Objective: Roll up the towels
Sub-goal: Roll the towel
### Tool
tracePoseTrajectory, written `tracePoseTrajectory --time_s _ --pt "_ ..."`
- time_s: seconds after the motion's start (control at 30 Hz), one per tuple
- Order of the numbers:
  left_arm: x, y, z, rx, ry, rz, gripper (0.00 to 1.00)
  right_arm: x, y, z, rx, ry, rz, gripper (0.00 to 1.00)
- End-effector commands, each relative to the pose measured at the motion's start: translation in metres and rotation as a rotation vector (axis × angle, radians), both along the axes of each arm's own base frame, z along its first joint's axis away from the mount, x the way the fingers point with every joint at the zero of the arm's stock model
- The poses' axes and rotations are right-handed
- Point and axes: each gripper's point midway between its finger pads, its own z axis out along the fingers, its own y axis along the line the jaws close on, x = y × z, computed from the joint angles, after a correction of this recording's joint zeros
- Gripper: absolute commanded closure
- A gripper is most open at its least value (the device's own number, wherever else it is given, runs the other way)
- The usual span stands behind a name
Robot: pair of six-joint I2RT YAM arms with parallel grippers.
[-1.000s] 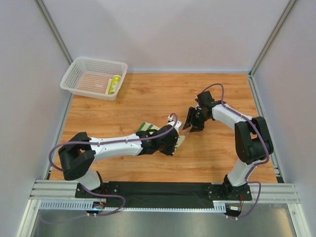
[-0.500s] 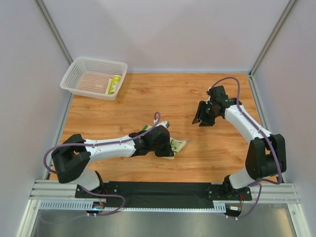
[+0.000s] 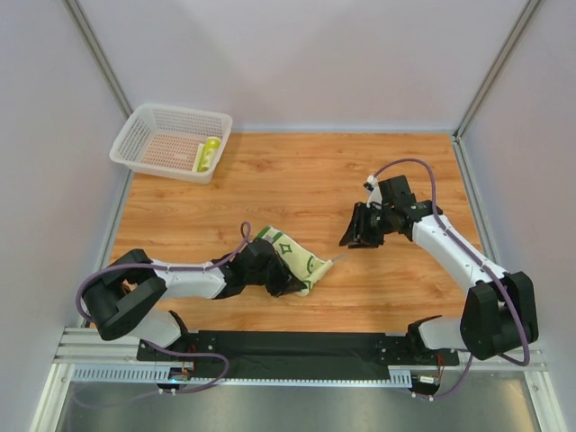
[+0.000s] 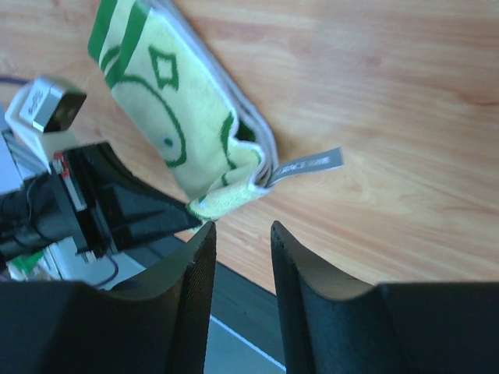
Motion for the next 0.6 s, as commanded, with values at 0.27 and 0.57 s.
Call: tracePoseTrajectory --time_s 0.27,0.57 --pt "0.004 0.012 -0.003 -0.076 0.153 0.111 1.00 -0.035 0.071 -0.014 0.255 -0.013 0.249 0.76" --pt "0.003 0.018 -0.013 -0.041 0.195 0.118 1.00 -0.039 0.102 -0.043 0.287 0.052 0.321 0.79"
